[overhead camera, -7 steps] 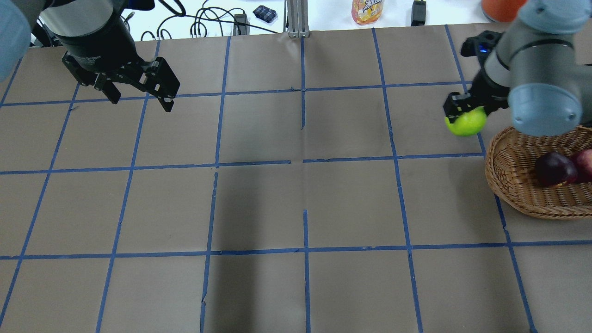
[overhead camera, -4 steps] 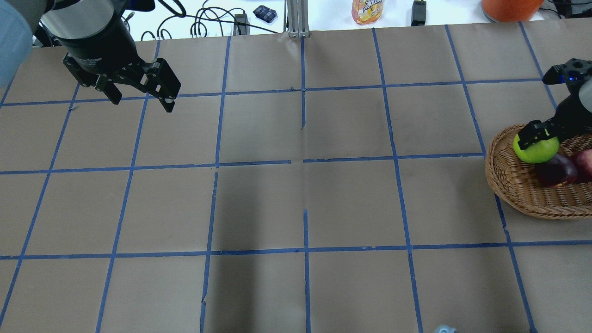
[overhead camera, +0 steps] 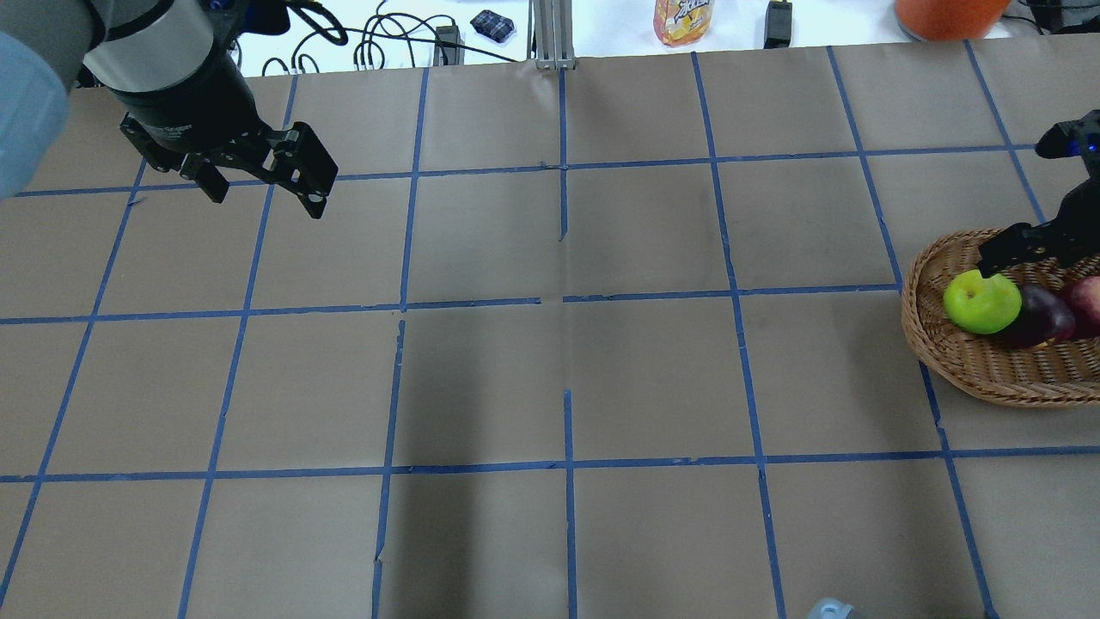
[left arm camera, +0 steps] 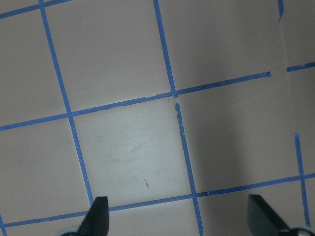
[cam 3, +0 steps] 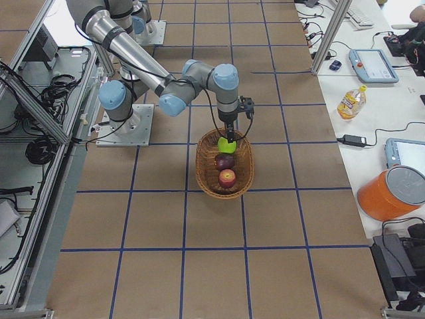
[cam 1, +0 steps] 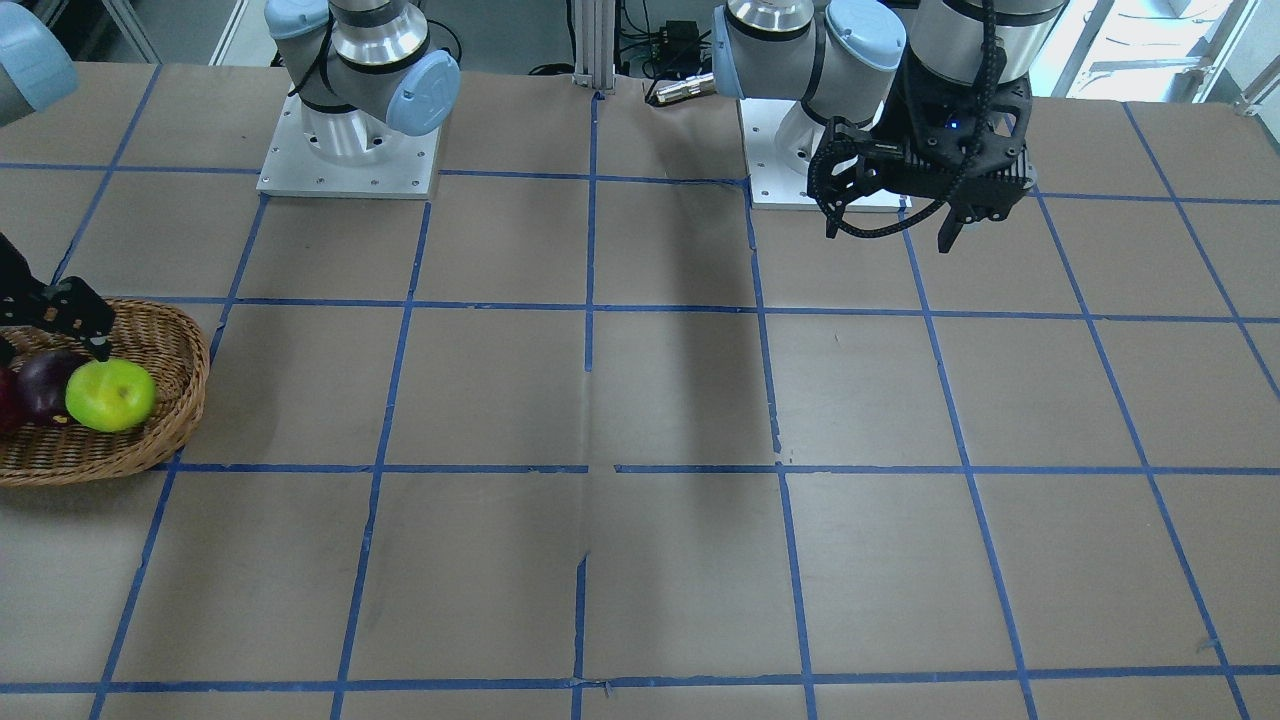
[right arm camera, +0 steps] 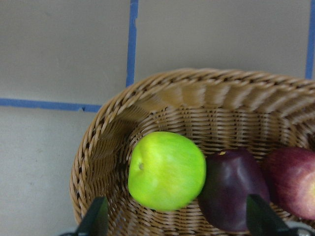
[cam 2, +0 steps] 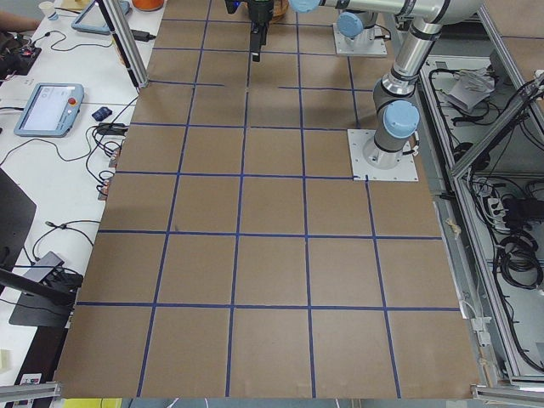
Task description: Put all apples into basket
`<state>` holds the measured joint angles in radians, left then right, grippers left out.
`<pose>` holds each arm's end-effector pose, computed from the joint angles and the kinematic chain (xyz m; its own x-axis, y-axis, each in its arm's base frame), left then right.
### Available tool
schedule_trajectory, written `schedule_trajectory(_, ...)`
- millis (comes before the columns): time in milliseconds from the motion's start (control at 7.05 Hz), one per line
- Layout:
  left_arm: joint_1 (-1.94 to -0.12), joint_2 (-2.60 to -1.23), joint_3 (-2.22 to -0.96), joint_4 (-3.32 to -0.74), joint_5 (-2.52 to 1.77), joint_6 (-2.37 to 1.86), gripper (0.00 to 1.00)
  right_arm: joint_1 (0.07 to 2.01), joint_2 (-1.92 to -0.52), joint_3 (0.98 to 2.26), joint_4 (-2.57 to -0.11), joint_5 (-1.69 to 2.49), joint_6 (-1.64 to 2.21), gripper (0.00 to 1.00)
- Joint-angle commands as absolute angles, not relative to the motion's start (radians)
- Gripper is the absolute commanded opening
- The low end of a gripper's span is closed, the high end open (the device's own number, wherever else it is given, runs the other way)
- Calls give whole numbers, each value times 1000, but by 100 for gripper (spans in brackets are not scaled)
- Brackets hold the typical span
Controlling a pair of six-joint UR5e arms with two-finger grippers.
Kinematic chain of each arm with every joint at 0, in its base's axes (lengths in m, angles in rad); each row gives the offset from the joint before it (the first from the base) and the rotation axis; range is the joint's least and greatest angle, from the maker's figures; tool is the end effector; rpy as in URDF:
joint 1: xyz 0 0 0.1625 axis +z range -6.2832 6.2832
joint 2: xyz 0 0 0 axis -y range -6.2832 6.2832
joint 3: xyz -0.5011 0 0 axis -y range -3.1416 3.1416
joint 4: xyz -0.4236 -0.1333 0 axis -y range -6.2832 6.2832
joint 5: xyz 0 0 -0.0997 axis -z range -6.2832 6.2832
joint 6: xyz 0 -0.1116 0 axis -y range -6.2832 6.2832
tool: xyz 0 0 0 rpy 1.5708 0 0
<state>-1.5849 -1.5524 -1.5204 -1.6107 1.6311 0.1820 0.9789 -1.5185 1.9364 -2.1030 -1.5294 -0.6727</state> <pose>-0.1338 -0.5144 0.5842 -0.9791 0.1930 -0.0645 0.1945 0.9807 -0.0175 -0.1785 -0.5127 0.3916 -0.9960 -0.0808 0.0389 -0.0848 0.9898 -0.1148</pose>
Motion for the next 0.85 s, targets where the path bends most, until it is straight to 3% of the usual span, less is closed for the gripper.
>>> schedule_trajectory(0, -1585, -1572, -1506, -1609, 1637, 179, 100, 1006, -1574, 1730, -1835, -1525, -669, 100)
schedule_trajectory(284, -1583, -1575, -1502, -1611, 1638, 179, 100, 1154, -1572, 1486, -1528, -1522, -559, 100)
schedule_trajectory(709, -1580, -1543, -1534, -1591, 1628, 189, 100, 1526, -1565, 1462, -1500, -1528, -63, 100)
